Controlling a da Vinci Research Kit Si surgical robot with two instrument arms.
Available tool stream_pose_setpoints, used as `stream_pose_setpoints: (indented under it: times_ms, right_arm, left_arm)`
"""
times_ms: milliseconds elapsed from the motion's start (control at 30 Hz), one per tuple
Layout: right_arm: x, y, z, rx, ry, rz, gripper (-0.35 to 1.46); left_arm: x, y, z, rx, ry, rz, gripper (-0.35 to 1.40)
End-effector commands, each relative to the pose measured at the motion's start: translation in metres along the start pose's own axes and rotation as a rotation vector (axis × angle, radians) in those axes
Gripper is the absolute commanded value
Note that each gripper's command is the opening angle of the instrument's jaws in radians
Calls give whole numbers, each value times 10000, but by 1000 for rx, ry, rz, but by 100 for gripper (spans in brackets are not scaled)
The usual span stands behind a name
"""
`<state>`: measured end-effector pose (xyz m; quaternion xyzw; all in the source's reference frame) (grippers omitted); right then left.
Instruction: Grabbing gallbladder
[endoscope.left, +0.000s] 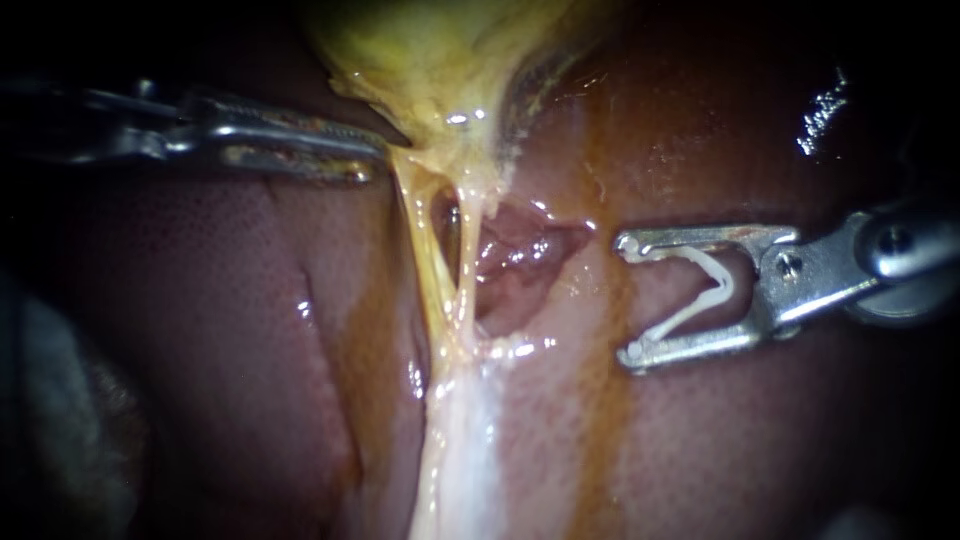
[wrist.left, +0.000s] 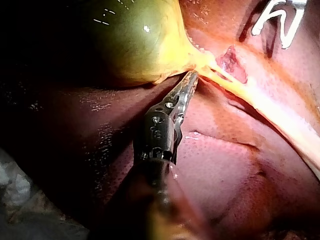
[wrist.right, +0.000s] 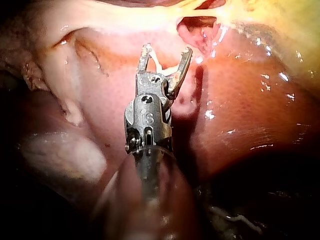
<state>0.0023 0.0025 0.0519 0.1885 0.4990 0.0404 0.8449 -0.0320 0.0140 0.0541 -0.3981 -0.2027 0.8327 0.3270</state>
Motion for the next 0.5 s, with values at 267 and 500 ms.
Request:
stream_pose_setpoints:
  times_ms: [267,500]
  right_arm:
    - [0,0,0,0,0,0,50]
    - [0,0,0,0,0,0,50]
  left_arm:
    - [-4,0,0,5,3,-1,-35]
    - [-4,1,-1,5,3,-7,-35]
